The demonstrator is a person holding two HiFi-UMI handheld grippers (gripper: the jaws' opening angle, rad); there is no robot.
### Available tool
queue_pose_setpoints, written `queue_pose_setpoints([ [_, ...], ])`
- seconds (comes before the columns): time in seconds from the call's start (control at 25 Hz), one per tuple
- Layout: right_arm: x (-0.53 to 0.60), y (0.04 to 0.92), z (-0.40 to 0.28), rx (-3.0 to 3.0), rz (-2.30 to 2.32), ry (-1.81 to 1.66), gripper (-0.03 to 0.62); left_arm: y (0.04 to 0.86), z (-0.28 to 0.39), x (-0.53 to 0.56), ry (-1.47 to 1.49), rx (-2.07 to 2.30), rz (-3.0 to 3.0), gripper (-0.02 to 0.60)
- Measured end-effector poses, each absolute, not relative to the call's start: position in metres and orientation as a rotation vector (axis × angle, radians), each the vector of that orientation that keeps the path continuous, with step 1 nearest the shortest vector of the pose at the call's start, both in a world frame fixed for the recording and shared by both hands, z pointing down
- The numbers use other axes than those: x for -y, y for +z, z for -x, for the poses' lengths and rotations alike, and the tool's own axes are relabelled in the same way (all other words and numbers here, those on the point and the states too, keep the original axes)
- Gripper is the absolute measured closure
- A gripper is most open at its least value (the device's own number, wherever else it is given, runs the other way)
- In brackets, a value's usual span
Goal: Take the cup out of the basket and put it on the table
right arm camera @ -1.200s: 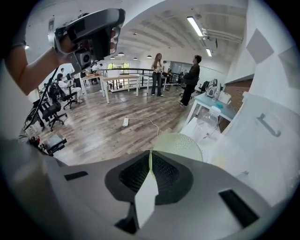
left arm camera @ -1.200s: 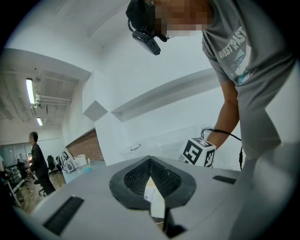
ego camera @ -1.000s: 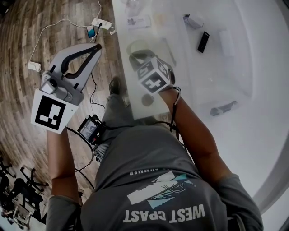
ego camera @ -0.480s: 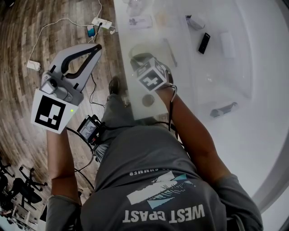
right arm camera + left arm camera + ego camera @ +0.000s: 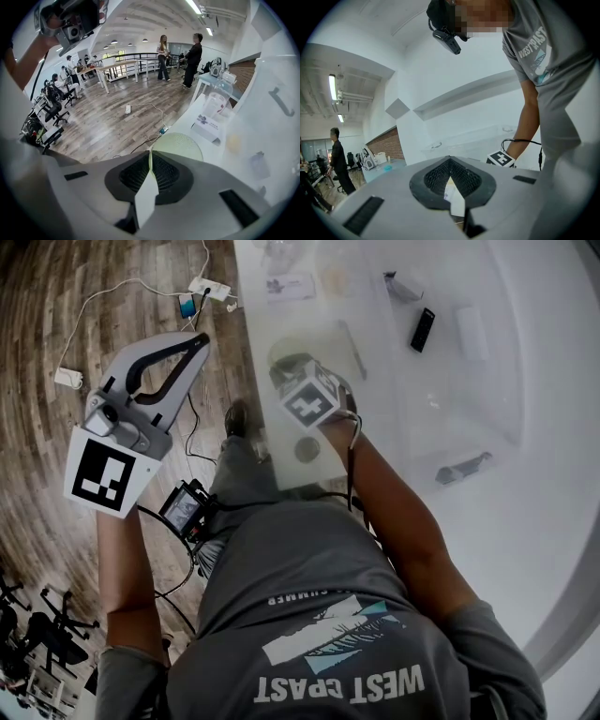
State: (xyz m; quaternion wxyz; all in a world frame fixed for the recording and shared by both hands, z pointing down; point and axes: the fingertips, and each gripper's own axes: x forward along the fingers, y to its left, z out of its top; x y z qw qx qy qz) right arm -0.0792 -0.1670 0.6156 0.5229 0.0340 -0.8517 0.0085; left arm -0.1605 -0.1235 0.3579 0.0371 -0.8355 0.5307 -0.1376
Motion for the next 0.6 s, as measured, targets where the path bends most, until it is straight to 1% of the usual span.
queue_pose_setpoints([
  [0.2,0.166,0.612,0.079,2.035,-0.083,-0.001,0.559,0.353,0.158,0.123,-0.423,-1.623,2.567,0.572],
  [0.28,0.163,0.608,0.078,2.039,-0.073,-0.002,0.534,0.349,0.156,0.122,-0.419,-1.618,2.565,0.572],
  [0.36,0.159,0.603,0.078,2.044,-0.066,-0.004,0.525,0.346,0.154,0.122,-0.427,-1.608,2.563,0.572],
  [0.6,0.152,0.557,0.083,2.135,-0.097,-0.04,0.51,0.332,0.147,0.12,-0.45,-1.588,2.557,0.572],
])
